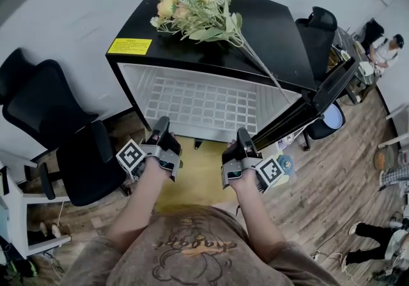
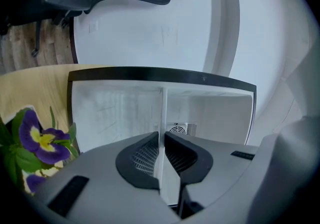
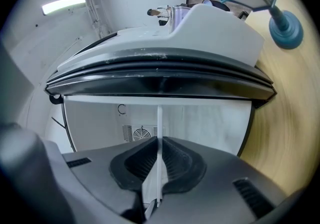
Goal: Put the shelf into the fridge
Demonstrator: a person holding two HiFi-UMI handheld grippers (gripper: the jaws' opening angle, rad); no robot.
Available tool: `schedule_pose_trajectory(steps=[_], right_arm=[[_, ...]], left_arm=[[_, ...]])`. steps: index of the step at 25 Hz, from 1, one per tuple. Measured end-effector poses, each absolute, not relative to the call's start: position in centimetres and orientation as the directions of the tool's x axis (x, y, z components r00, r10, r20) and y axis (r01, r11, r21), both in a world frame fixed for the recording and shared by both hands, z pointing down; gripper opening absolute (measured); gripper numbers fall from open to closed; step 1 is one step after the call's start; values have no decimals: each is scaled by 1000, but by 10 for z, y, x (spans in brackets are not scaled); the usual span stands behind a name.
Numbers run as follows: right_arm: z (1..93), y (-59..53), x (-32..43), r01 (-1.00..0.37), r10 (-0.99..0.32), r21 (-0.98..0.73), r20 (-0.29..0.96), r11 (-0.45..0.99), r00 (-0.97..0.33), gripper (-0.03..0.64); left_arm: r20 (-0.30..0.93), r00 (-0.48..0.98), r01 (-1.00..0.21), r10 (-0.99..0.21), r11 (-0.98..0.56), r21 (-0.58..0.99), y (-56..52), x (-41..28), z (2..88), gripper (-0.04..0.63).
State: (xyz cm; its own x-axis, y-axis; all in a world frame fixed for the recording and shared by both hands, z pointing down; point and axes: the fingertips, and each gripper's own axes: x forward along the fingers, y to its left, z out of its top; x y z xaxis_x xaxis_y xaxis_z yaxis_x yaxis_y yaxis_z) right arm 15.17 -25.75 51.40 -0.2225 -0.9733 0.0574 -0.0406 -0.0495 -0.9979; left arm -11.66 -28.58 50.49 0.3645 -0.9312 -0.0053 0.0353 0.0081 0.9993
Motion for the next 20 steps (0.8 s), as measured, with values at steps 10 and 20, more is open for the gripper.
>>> schedule_pose_trajectory(steps=[10, 20], right_arm=[[514, -256, 151, -60, -971, -996, 82, -70, -226, 26], [515, -258, 150, -58, -972, -995, 92, -82, -218, 23]], left_arm=[[0, 367, 21, -930, 9, 1000, -285, -117, 504, 48], [14, 371, 12, -928, 20, 1000, -288, -117, 505, 48]])
